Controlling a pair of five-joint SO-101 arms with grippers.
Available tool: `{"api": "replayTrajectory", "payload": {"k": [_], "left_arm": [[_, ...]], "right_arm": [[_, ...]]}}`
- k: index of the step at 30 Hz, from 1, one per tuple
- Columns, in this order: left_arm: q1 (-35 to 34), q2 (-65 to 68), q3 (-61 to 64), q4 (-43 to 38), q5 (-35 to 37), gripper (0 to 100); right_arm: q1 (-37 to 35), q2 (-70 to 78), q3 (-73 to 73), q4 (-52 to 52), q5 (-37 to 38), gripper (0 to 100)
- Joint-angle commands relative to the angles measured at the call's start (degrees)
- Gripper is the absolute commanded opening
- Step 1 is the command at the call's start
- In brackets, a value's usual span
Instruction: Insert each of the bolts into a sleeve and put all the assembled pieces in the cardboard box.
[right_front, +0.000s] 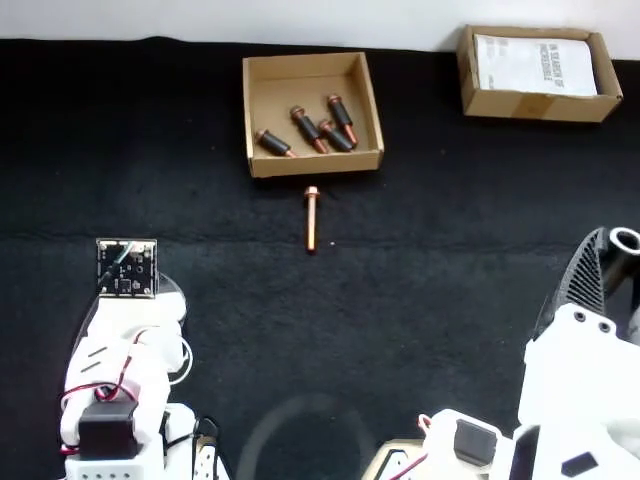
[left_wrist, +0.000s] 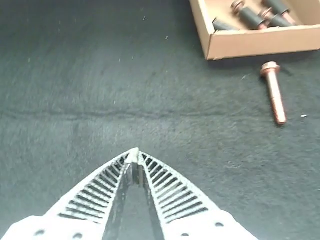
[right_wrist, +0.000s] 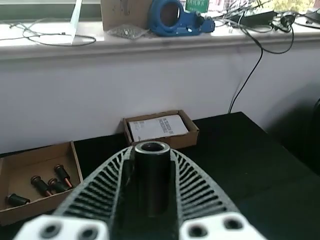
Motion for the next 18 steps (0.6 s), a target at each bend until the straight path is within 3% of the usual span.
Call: {"api": "replayTrajectory", "payload": {"k": [1, 9, 15, 18], "left_arm": [[1.5, 8.0, -8.4, 0.3, -0.3, 1], [5.4, 40.5, -37.5, 4.1, 0.0, 1], [12.6, 54.5, -50.0, 4.4, 0.4, 1], [15.5, 61.1, -54.9, 7.0, 4.6, 1]], "right_arm": [[0.7, -2.2, 5.0, -1.0, -0.4, 0.8], [0.8, -12.7, 21.7, -9.7, -0.4, 0.8], [0.9, -23.1, 38.0, -18.2, 4.1, 0.8], [0.9, -29.0, 47.4, -23.8, 6.9, 0.8]]}}
